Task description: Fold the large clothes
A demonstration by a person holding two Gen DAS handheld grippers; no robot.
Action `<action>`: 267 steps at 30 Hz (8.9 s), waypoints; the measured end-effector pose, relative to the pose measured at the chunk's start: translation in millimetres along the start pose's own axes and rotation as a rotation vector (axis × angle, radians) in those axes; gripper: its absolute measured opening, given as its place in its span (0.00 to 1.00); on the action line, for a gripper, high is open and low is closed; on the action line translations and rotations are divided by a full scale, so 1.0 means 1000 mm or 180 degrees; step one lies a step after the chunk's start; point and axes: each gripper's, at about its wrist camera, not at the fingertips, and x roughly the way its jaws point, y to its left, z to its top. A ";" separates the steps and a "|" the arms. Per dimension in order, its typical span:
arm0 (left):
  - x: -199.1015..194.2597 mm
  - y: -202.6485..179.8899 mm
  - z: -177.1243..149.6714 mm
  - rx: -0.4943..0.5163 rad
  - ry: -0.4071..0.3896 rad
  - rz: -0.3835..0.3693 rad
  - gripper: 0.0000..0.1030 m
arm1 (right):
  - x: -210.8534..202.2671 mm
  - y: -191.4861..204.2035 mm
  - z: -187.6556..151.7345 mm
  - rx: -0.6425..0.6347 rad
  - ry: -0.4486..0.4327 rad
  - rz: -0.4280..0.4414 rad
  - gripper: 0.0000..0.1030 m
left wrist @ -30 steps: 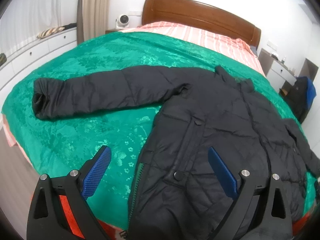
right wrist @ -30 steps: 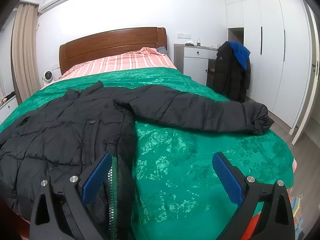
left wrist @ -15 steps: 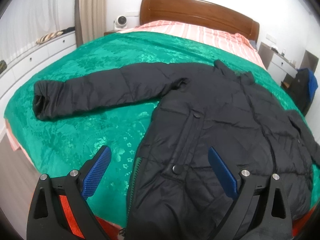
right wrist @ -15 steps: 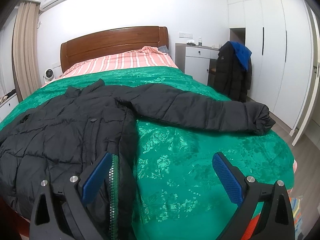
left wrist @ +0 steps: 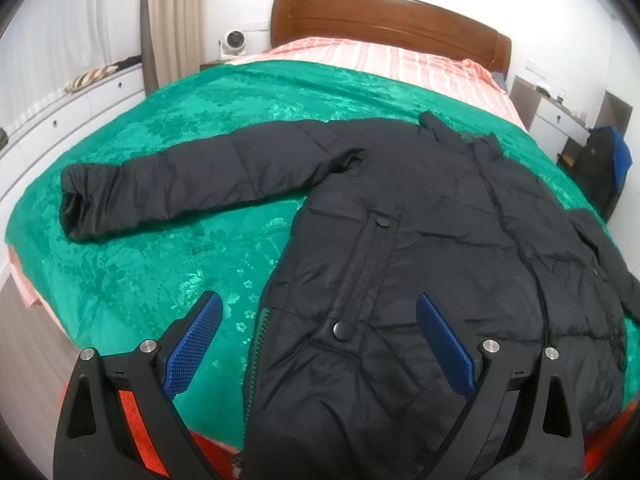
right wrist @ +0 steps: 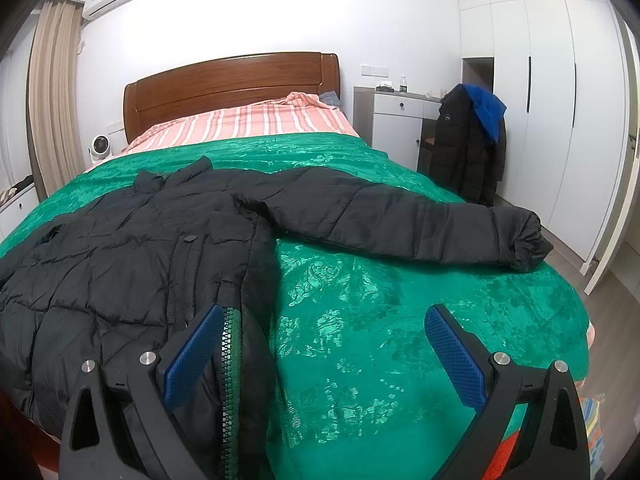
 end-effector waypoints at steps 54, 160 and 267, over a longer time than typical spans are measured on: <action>-0.004 -0.023 -0.008 0.0435 0.0209 -0.0162 0.98 | 0.004 0.003 -0.001 -0.0013 0.0013 0.0013 0.97; -0.043 -0.013 -0.002 -0.0136 -0.0214 -0.0394 0.97 | -0.021 0.006 -0.009 0.0129 0.0493 0.0451 0.78; -0.047 -0.027 -0.003 0.0041 -0.0202 -0.0398 0.97 | -0.019 0.009 -0.011 0.0155 0.0516 0.0473 0.78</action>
